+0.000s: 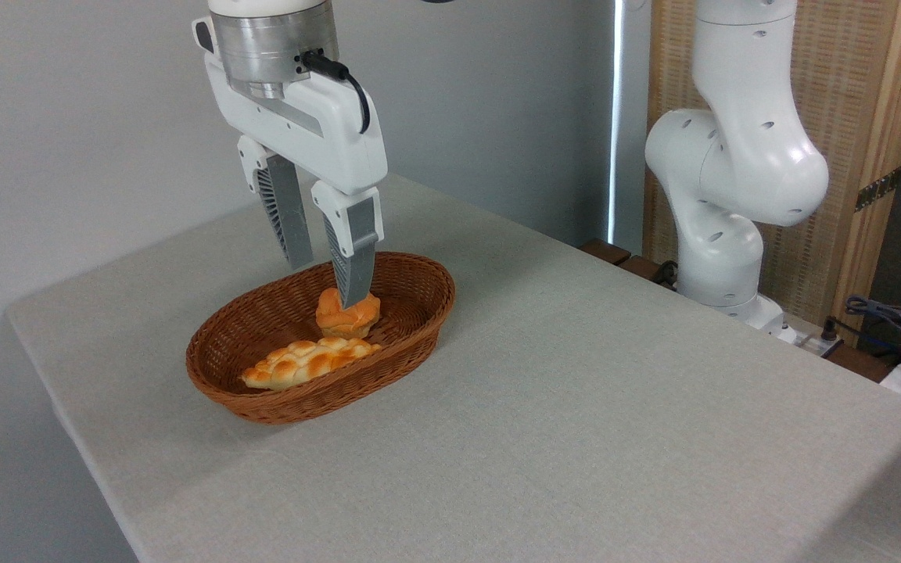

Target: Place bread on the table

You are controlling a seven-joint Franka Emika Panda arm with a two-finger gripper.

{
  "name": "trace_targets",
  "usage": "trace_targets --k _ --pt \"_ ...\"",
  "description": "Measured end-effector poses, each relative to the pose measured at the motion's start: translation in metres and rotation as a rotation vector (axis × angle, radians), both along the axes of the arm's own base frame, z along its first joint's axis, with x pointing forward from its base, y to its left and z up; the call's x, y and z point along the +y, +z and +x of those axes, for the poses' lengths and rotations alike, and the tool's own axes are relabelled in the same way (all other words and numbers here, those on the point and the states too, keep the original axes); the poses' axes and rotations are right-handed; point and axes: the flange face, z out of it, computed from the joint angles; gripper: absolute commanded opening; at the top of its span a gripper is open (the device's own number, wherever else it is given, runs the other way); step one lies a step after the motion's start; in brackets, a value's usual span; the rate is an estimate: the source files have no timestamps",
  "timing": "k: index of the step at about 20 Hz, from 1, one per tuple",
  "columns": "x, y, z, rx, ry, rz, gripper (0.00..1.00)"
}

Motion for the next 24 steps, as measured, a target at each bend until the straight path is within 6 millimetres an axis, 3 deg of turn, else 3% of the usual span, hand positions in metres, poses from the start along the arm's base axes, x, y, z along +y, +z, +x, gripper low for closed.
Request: trace_targets --k 18,24 --pt "0.000 0.000 0.000 0.000 0.000 0.000 1.00" --pt "-0.016 -0.001 -0.001 0.003 -0.029 0.000 1.00"
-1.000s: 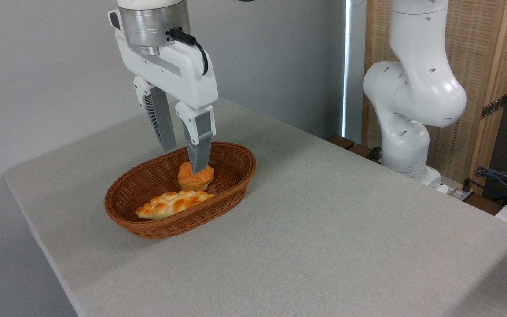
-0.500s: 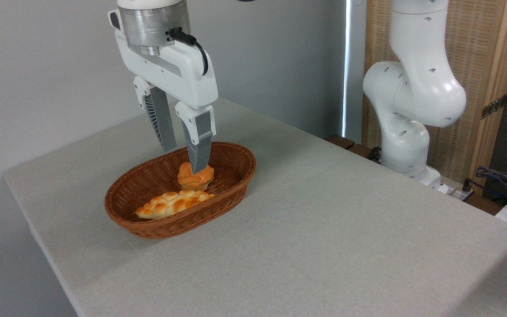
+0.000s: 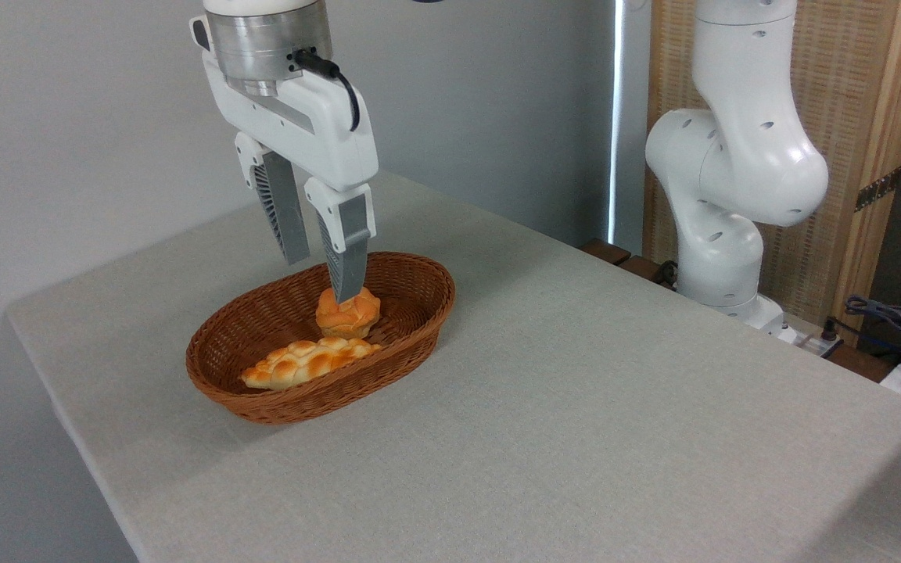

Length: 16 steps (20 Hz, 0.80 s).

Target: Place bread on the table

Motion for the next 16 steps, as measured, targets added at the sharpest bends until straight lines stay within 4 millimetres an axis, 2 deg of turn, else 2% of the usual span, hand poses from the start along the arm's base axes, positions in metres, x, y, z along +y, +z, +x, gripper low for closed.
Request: trace_targets --k 4,9,14,16 --pt "-0.022 -0.011 -0.006 0.025 -0.038 -0.003 1.00" --pt "-0.056 -0.028 -0.024 0.012 -0.086 -0.041 1.00" --pt "-0.118 -0.065 -0.042 -0.039 -0.179 -0.047 1.00" --pt "-0.134 -0.083 -0.045 -0.078 -0.200 -0.052 1.00"
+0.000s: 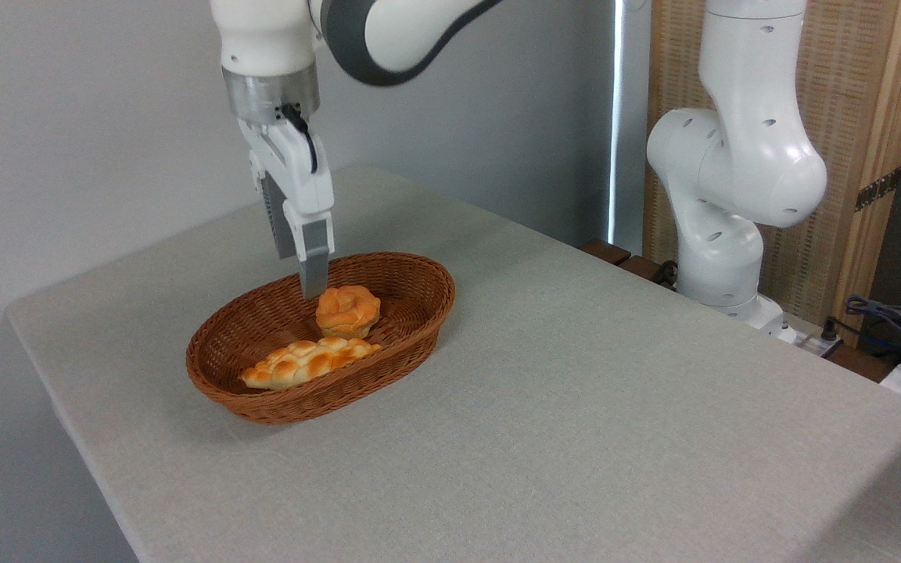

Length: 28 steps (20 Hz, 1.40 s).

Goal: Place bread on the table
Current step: 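Close the gripper fingers around the round orange roll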

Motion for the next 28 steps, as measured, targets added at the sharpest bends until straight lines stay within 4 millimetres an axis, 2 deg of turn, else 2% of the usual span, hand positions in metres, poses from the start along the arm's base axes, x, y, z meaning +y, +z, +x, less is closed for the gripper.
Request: trace_targets --k 3,7,11,15,24,25,26,28 --pt "-0.007 -0.025 -0.005 -0.009 -0.007 0.001 1.00" --pt "-0.004 -0.046 -0.008 -0.008 -0.015 0.006 1.00" --pt "-0.005 -0.057 -0.012 0.011 -0.022 0.014 1.00" --pt "-0.023 -0.071 -0.026 0.037 -0.062 0.026 1.00" --pt "-0.025 -0.092 -0.036 0.102 -0.034 -0.015 1.00" --pt "-0.024 -0.095 -0.037 0.108 -0.034 -0.012 0.97" --pt "-0.023 -0.098 -0.038 0.113 -0.034 -0.010 0.88" --pt "-0.022 -0.102 -0.040 0.122 -0.033 -0.007 0.62"
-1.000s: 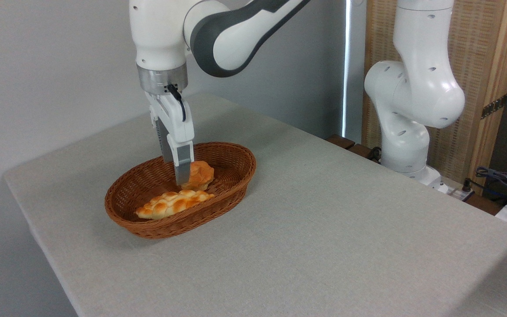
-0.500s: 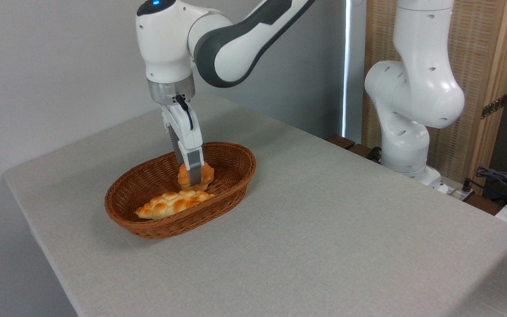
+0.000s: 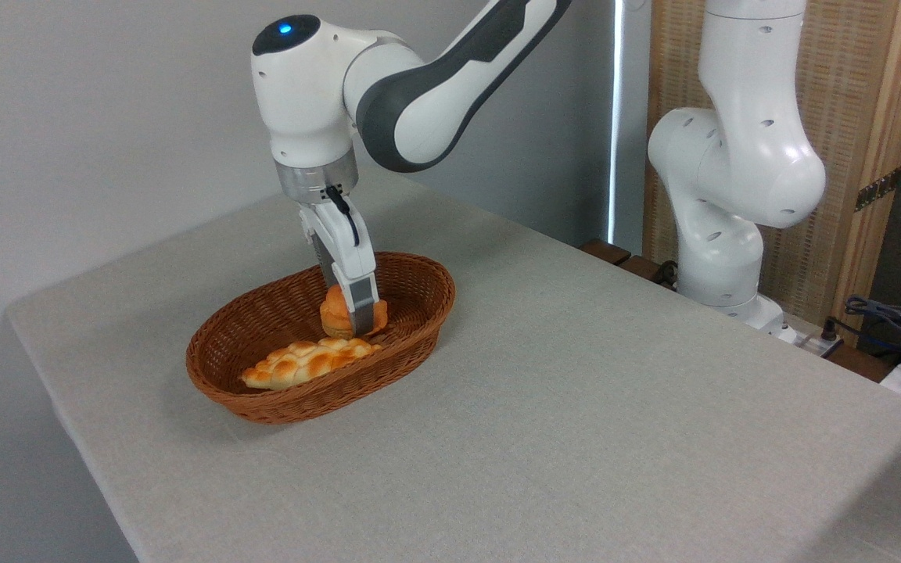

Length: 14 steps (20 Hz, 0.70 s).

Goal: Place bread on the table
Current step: 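Close the gripper fingers around the round orange roll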

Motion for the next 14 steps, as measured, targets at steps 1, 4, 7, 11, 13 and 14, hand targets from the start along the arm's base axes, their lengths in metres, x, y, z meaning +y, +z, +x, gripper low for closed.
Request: trace_targets --k 1,4,7,11,13,14 --pt "0.0004 -0.0013 -0.0006 0.003 0.000 0.001 0.52" --pt "0.0006 -0.0021 -0.0009 0.004 0.000 0.002 0.37" --pt "0.0012 -0.0021 -0.0006 0.004 0.002 0.002 0.31" --pt "0.0015 -0.0021 -0.0005 0.004 0.002 0.002 0.26" --pt "0.0015 -0.0021 -0.0005 0.004 0.002 0.002 0.24" --pt "0.0017 -0.0021 -0.0004 0.004 0.003 0.002 0.23"
